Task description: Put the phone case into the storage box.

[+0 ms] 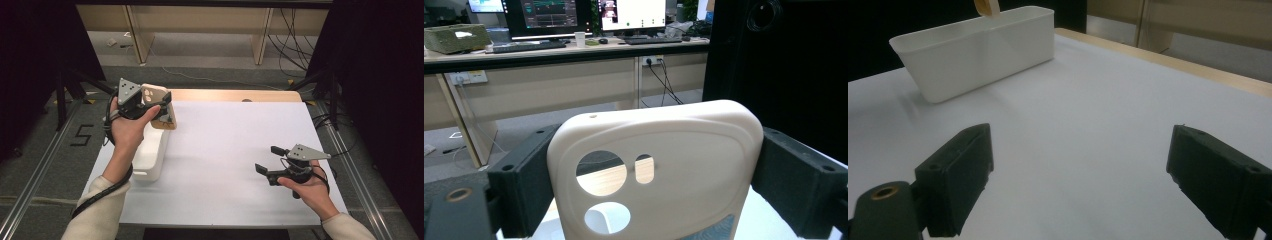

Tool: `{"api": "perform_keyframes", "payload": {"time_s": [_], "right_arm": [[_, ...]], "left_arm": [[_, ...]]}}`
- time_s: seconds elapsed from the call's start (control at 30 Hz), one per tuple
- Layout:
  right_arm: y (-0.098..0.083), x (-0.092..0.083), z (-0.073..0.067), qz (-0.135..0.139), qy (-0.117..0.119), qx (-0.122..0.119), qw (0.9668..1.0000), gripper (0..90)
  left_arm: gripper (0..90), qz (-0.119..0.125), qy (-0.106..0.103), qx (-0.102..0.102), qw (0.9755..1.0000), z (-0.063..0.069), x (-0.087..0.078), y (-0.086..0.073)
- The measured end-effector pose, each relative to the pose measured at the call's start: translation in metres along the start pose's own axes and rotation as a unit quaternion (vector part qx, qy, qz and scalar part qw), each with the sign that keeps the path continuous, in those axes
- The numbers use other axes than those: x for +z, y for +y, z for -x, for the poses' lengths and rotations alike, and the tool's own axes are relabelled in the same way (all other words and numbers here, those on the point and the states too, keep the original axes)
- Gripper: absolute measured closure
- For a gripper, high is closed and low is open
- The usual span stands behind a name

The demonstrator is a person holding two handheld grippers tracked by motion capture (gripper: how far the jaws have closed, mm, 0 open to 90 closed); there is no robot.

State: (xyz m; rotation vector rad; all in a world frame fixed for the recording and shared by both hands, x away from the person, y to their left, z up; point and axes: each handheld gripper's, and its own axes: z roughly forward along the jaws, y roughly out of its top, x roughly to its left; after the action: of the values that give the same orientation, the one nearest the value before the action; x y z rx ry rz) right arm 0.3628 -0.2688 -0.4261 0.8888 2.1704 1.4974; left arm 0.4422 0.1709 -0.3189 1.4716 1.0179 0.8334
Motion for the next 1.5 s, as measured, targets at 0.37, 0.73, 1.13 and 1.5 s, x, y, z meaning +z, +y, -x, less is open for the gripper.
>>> {"api": "perform_keyframes", "payload": {"time_s": [0.37, 0.73, 1.13, 1.5], "right_arm": [[0.000, 0.000, 0.000, -0.001, 0.001, 0.000, 1.0000, 12.4], [0.000, 0.000, 0.000, -0.001, 0.002, 0.001, 1.0000, 12.4], [-0.001, 0.000, 0.000, -0.002, 0.003, 0.002, 1.0000, 12.4], [-0.001, 0.001, 0.000, -0.003, 0.003, 0.002, 1.0000, 12.4]], "left_arm": [[10.8, -0.002, 0.008, 0.000, 1.0000, -0.007, -0.001, -0.001], [10.8, -0.009, 0.017, -0.001, 0.9998, -0.016, 0.000, -0.004], [10.8, -0.013, 0.023, -0.002, 0.9996, -0.021, 0.001, -0.007], [10.8, -0.014, 0.026, -0.002, 0.9996, -0.025, 0.001, -0.007]]}}
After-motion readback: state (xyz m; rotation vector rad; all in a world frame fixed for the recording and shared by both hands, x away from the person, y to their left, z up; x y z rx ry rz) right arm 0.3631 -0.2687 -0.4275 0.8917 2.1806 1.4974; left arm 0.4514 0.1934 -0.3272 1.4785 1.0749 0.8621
